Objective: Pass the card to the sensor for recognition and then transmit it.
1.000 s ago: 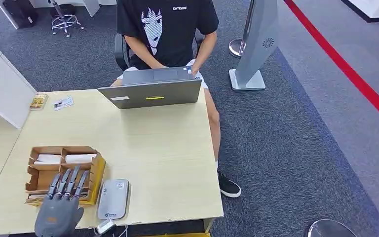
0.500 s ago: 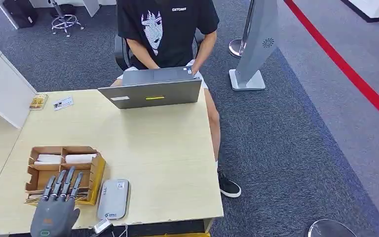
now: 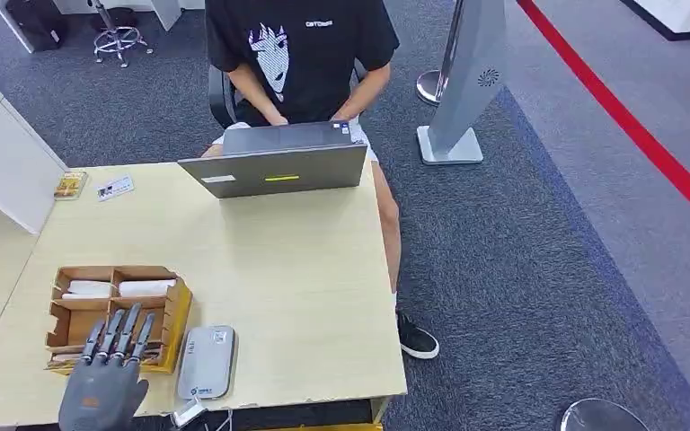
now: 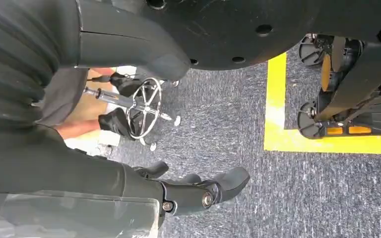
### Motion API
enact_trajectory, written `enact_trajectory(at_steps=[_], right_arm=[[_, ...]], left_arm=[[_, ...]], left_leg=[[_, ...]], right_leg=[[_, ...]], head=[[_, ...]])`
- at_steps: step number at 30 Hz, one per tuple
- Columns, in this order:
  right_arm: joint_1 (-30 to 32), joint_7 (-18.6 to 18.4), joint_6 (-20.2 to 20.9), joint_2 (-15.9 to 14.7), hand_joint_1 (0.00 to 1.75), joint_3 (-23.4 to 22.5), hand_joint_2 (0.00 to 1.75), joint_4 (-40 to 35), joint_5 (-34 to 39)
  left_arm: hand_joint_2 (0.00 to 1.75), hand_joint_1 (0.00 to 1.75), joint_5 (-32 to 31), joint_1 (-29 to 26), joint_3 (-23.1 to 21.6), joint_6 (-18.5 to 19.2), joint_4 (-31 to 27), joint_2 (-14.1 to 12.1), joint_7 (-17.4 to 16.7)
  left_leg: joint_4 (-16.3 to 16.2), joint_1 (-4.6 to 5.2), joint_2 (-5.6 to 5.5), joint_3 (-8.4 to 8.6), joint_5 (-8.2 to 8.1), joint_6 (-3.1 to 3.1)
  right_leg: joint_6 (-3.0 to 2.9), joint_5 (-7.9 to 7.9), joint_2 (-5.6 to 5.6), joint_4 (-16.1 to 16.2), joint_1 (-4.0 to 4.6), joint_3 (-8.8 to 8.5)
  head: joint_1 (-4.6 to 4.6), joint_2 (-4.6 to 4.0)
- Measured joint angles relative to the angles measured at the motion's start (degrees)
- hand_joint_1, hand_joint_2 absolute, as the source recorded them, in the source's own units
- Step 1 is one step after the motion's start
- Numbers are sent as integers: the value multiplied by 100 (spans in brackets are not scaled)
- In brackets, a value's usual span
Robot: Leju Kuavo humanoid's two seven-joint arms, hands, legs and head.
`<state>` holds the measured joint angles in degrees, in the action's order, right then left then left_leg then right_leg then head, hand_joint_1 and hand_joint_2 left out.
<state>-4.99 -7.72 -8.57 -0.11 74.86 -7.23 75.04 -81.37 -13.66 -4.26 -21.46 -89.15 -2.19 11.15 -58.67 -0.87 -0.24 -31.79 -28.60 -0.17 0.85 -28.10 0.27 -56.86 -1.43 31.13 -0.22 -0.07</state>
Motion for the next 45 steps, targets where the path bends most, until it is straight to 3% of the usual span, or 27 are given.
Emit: enact_trajectory(at_steps=[23, 24, 25, 26, 45], right_arm=[[1, 24, 68, -2, 0, 55, 175, 2, 44], [0, 24, 68, -2, 0, 55, 175, 2, 44], [0, 24, 68, 0, 0, 59, 175, 2, 59], [0, 24, 68, -2, 0, 63, 175, 2, 59], [-3, 61, 59, -2, 0, 153, 175, 2, 129]], left_arm=[[175, 0, -70, -92, 256, 68, -39, 55, -46], [175, 10, -70, -92, 258, 68, -39, 59, -46], [175, 162, -81, -92, 264, 68, -39, 68, -35], [175, 175, -98, -91, 278, 85, -39, 81, -20], [175, 175, -90, -90, 341, 206, -39, 111, 30]], left_leg=[[0, 0, 0, 1, 0, 0], [0, 0, 0, 1, 0, 0], [0, 0, 0, 1, 0, 0], [0, 0, 0, 1, 0, 0], [0, 0, 0, 2, 0, 0]], right_leg=[[0, 0, 0, 0, 0, 0], [0, 0, 0, 0, 0, 0], [0, 0, 0, 0, 0, 0], [0, 0, 0, 0, 0, 0], [0, 0, 0, 0, 0, -1]], head=[[0, 0], [0, 0], [0, 0], [0, 0], [0, 0]])
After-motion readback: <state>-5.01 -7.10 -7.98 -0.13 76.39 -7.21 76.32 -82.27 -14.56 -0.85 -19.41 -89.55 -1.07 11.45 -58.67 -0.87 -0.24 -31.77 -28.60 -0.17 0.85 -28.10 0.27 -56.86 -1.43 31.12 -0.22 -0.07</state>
